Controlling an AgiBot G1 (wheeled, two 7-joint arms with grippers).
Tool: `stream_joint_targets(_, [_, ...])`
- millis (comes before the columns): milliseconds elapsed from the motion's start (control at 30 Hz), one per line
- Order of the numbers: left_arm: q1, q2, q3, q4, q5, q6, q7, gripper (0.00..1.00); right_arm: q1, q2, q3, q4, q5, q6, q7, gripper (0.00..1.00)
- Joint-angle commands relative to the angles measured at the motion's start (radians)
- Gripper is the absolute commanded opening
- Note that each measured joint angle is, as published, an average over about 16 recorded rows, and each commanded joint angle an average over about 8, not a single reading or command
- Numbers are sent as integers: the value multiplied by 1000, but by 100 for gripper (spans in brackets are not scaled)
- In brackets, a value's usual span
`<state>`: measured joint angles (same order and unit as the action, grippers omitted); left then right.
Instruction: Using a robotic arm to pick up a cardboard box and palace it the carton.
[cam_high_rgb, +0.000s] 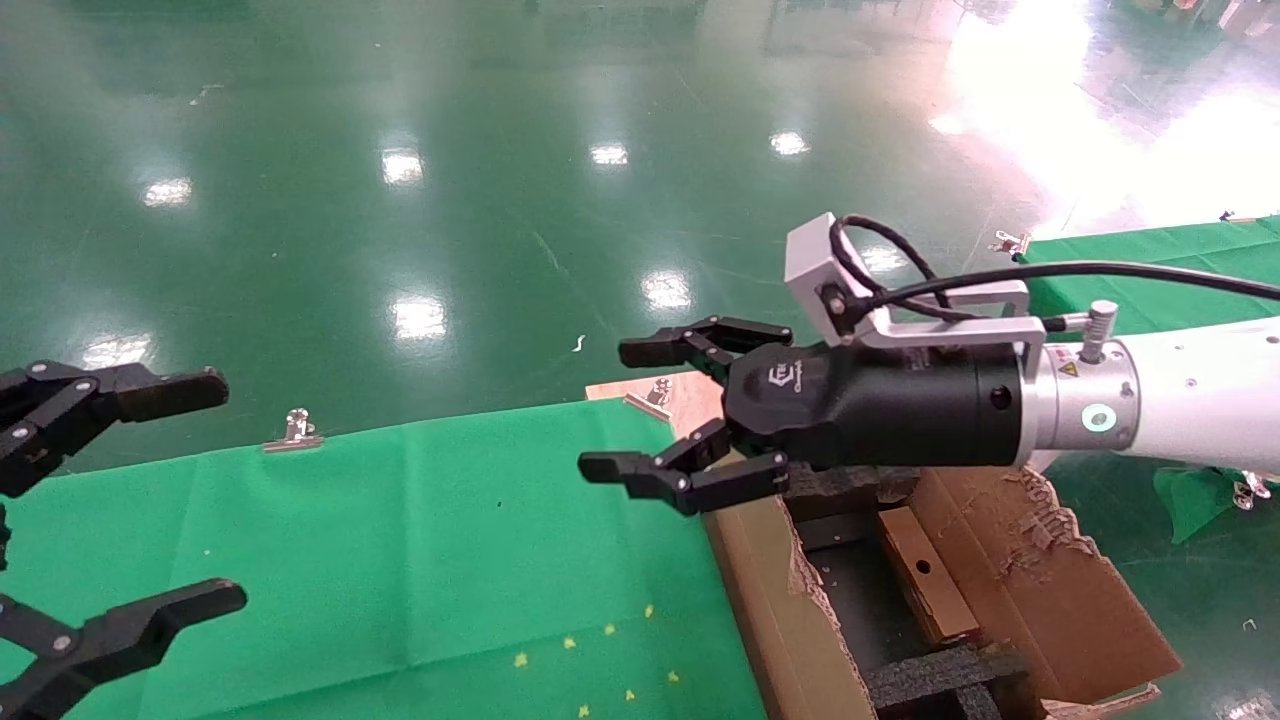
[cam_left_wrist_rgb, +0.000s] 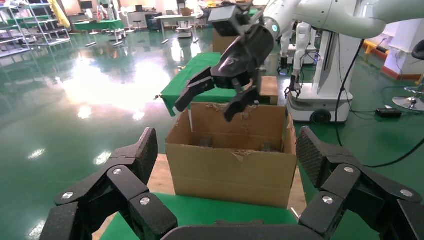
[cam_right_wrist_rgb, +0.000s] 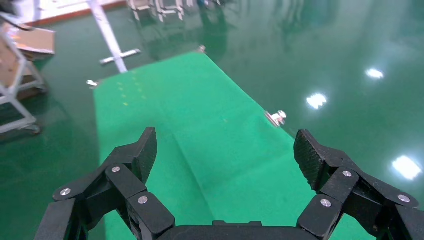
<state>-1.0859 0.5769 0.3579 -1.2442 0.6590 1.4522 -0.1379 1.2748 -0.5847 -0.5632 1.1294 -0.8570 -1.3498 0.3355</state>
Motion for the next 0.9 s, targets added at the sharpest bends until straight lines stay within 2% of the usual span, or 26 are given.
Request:
stream_joint_targets(33, [0,0,0,0,0,0,0,100,-21,-3,30,17,13,-16,-16,100])
stream_joint_targets(600, [0,0,0,0,0,0,0,100,-194,-26,275,150,122,-141,-142,100])
stream_joint_targets(900, [0,0,0,0,0,0,0,100,-220,-29,312,170,141,-161,-158,100])
